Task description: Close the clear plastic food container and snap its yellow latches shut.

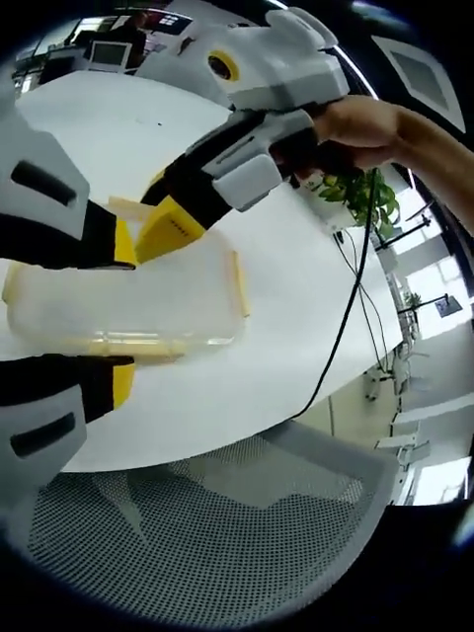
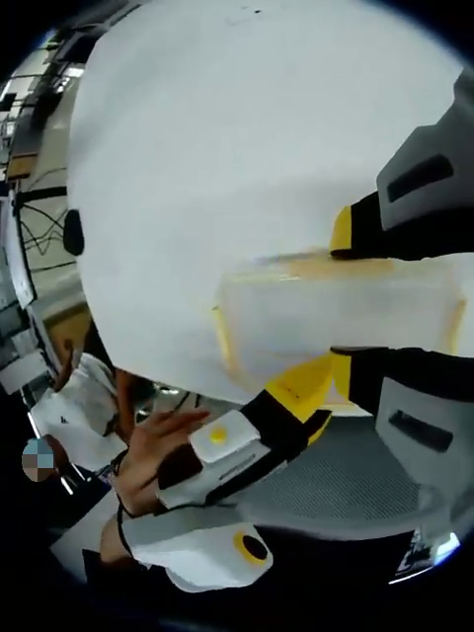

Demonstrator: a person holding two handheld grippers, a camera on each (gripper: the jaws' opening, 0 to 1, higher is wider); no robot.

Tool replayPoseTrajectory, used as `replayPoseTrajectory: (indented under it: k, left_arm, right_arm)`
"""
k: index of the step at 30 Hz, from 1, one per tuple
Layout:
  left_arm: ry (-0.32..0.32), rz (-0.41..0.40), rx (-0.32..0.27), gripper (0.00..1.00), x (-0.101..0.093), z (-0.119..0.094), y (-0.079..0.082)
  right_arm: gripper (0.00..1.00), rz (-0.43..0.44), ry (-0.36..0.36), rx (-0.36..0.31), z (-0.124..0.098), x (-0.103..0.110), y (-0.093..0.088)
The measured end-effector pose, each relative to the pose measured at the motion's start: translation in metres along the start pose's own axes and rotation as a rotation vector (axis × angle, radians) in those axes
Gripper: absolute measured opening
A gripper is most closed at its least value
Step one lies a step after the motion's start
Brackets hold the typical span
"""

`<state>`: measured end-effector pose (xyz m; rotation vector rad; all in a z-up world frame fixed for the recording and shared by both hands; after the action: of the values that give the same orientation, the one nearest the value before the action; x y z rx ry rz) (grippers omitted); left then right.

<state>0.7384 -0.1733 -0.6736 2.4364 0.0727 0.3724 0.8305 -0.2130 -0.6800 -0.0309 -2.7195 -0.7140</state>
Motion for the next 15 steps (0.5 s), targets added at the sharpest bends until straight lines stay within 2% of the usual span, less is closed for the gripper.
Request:
replayPoseTrajectory:
  k: [2,7,15]
  left_arm:
    - [0.001,-0.017,0.005,0.26,0.0023,0.0026,0.0015]
    - [-0.012,-0.024,-0.015,0.27,0.0043,0.0012,-0.0008]
    - [-0.044,-0.033,-0.002,0.28,0.0053,0.0009,0.0009]
  right_arm:
    - [0.29,-0.031,-0.003,-0.005,-0.0025,0.0006,0.0013]
    - [0.31,-0.018,-0.017,-0.005,-0.0039,-0.0025,0.0015]
    - [0.32,-0.019,-0.025,-0.018,-0.0044,-0.0024,0.0018]
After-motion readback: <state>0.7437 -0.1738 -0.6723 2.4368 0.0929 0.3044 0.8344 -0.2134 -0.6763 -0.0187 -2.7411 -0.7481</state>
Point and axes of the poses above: the point that each gripper's makers call its tool centre point, and the gripper's own axes: z roughly forward along the fingers, x roughly to its left, y roughly out of its top, the point moved 6 cm from there along -z, roughly backward along the fingers, and after that the axes turned 10 degrees about -z, right-handed, at the moved point
